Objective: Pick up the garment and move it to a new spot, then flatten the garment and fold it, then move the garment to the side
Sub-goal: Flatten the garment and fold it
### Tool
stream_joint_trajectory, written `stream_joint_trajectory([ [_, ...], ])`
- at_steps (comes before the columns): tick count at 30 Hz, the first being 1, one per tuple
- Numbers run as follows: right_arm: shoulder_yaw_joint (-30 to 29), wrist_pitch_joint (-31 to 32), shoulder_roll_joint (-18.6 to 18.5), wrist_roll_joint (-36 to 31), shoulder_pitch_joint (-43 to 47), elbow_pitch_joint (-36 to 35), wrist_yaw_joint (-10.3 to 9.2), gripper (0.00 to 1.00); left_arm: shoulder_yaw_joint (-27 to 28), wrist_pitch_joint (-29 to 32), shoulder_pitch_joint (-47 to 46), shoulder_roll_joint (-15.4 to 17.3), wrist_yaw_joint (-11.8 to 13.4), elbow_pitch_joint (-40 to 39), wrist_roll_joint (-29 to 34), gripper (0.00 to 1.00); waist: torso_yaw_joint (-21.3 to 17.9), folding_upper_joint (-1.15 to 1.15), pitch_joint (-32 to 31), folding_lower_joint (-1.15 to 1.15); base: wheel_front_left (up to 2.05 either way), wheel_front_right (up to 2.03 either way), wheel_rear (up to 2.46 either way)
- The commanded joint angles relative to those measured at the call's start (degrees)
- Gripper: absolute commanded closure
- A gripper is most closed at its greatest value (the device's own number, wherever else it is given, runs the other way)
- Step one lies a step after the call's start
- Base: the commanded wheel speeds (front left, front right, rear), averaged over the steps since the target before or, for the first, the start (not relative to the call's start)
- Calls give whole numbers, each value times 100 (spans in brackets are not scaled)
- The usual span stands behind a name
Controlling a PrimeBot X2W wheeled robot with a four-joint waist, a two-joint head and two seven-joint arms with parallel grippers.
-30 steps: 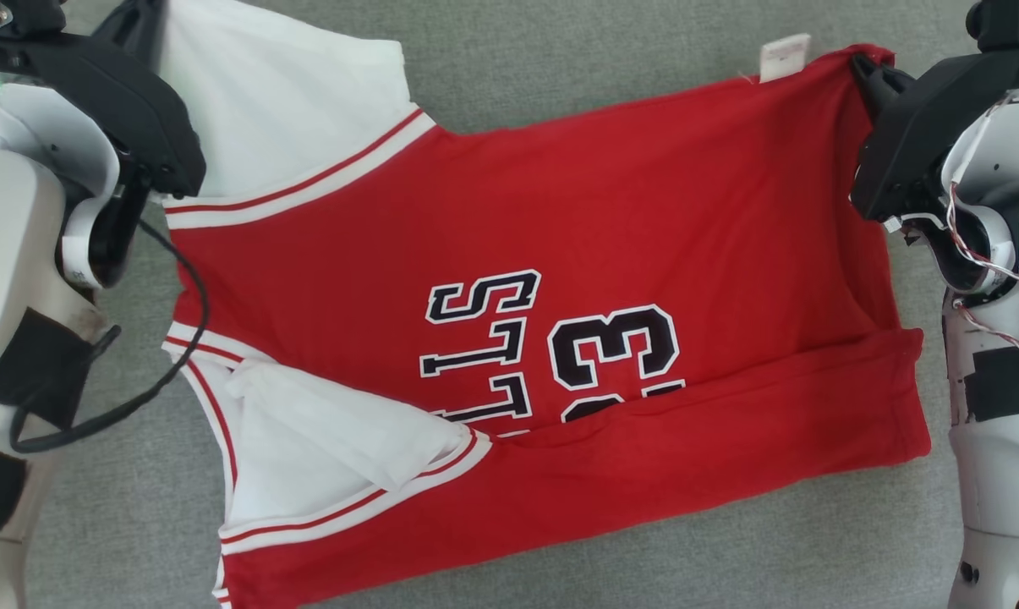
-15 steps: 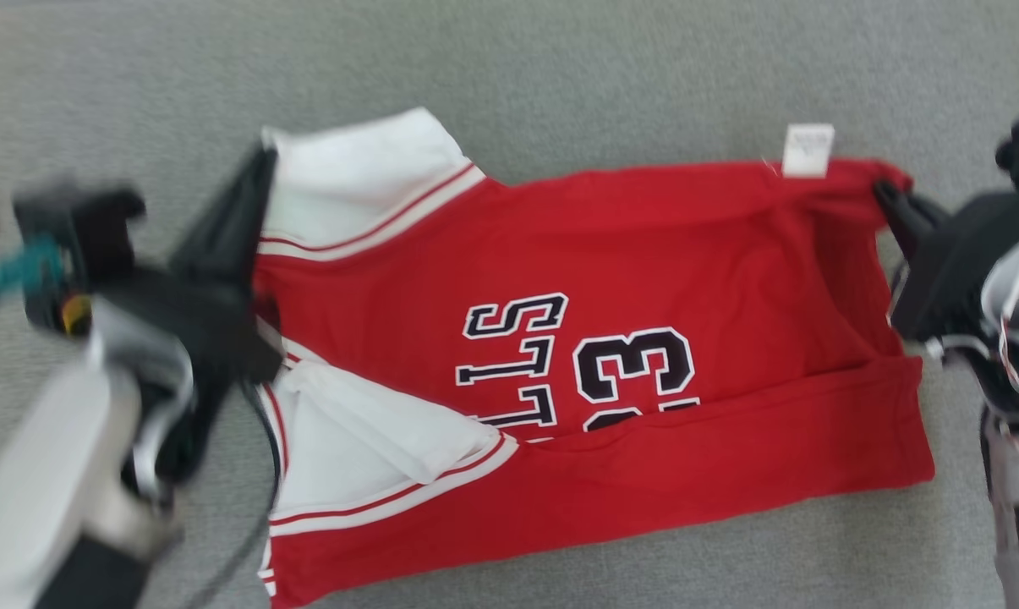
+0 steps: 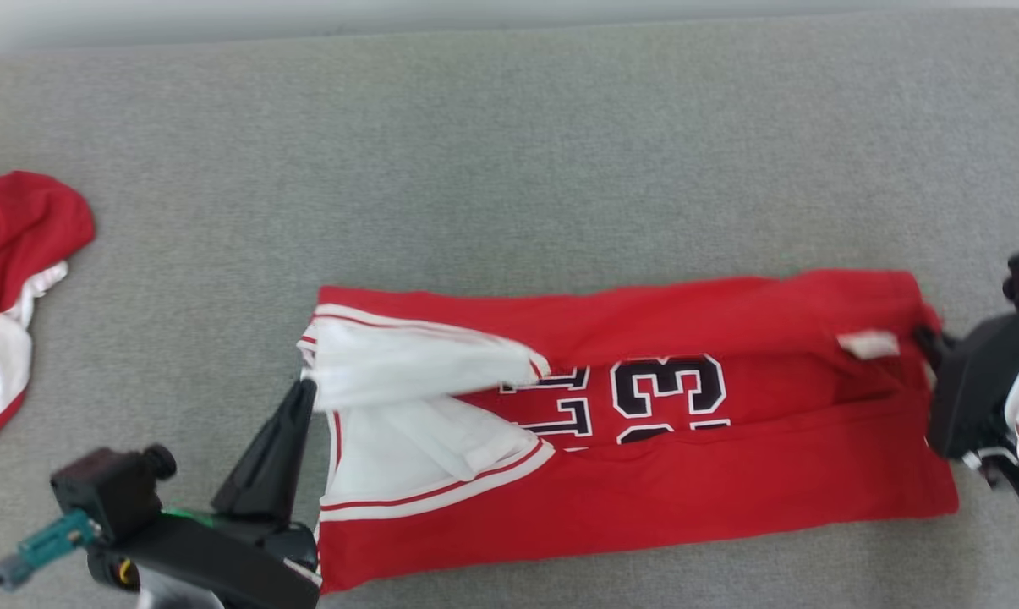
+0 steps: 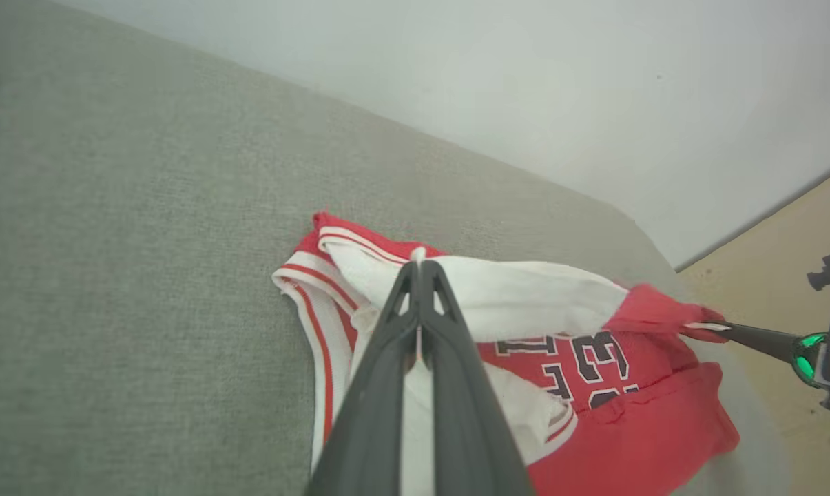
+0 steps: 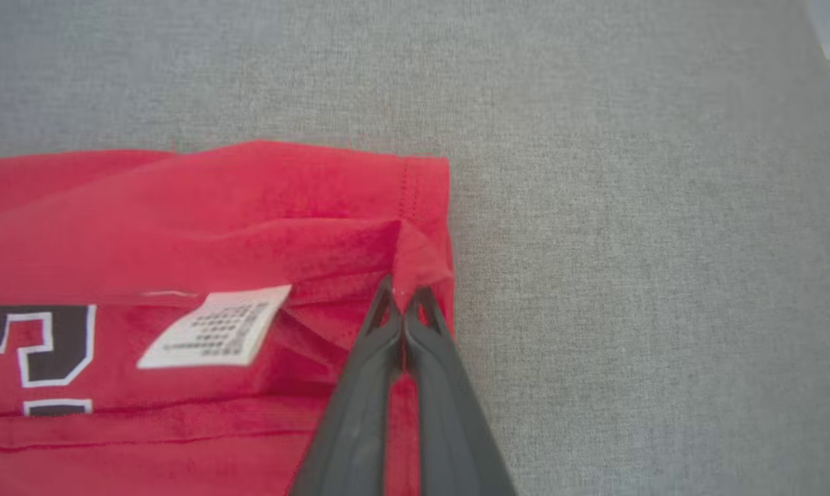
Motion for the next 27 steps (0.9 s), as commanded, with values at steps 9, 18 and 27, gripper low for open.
stream_joint_trajectory([
  [9,-269,403,-10,-78,642,-341,-12,100,-87,-116,410,-192,12,491,-208,100,136,1,-348,1,0,0,0],
  [18,-332,321,225,-202,802,-245,-12,0,-473,-36,342,-183,158,1050,266,0,156,1,-498,1,0,0,0],
  [27,-872,74,602,-53,1374,-877,-12,0,-564,-459,350,-243,349,1415,693,0,281,1,-818,1,0,0,0],
])
